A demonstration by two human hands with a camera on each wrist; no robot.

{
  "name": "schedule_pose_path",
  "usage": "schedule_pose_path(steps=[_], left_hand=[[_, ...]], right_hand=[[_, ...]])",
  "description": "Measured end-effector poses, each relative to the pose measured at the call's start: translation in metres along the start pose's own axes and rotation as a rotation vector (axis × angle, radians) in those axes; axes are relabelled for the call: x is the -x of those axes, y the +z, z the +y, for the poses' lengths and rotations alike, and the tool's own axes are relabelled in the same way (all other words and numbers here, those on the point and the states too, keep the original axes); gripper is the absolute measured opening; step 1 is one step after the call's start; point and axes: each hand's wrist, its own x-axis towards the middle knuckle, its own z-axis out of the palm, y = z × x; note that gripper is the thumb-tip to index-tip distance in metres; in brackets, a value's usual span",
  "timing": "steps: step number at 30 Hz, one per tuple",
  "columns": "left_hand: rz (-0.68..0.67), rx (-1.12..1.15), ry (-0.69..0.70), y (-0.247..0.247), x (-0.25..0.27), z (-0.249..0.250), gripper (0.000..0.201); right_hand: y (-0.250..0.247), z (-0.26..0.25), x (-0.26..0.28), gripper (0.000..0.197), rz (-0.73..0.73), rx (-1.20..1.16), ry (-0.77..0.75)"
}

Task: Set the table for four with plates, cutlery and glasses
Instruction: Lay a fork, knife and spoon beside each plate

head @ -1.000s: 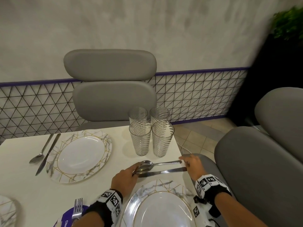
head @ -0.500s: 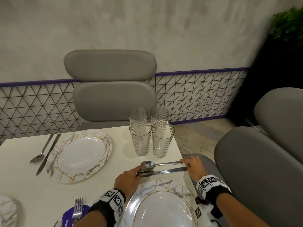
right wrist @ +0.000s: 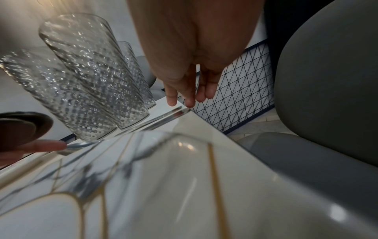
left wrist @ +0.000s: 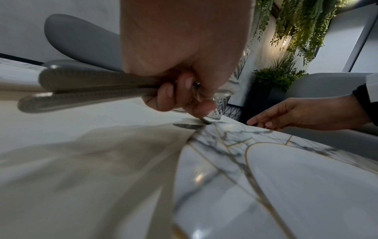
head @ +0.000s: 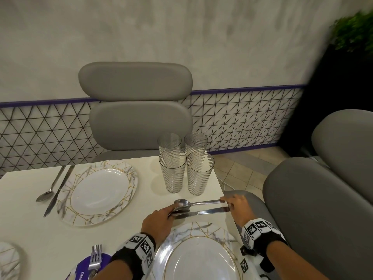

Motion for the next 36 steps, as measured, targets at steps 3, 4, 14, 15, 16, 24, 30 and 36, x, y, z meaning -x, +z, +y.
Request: schedule_pose_path(steps=[3,4,14,15,16,24,30,36], left_hand=[[0.000,-0.006,-0.010,0.000,0.000,-0.001,0.042],[0.000,-0.011,-0.010,0.000,0.000,-0.001,0.042],[0.036,0.215,-0.092,-0.006,0.011,-0.005,0.025],[0.043,0.233,-0.111,-0.010,0.014,-0.007,0.020],[0.053,0.257,-0.126,-0.013,0.018,-0.008,0.016],[0.089,0.533,-0.195,-0.045,0.073,-0.018,0.007],[0.128,0.768,-0.270,-0.067,0.139,-0.042,0.017],[0.162,0.780,-0.249,-0.100,0.207,-0.069,0.019]], right_hand=[[0.001,0.002,0.000,0.046,-0.005,0.014,-0.008],[0.001,0.003,0.000,0.047,-0.009,0.020,-0.007],[-0.006,-0.005,0.015,0.049,-0.004,0.048,0.003],[-0.008,-0.008,0.020,0.047,0.005,0.042,0.002],[-0.011,-0.011,0.025,0.045,0.024,0.033,-0.005],[-0.027,-0.068,0.079,0.028,0.162,-0.054,-0.221],[-0.010,-0.166,0.116,0.018,0.032,-0.036,-0.436],[0.018,-0.272,0.149,0.018,-0.176,-0.253,-0.392]])
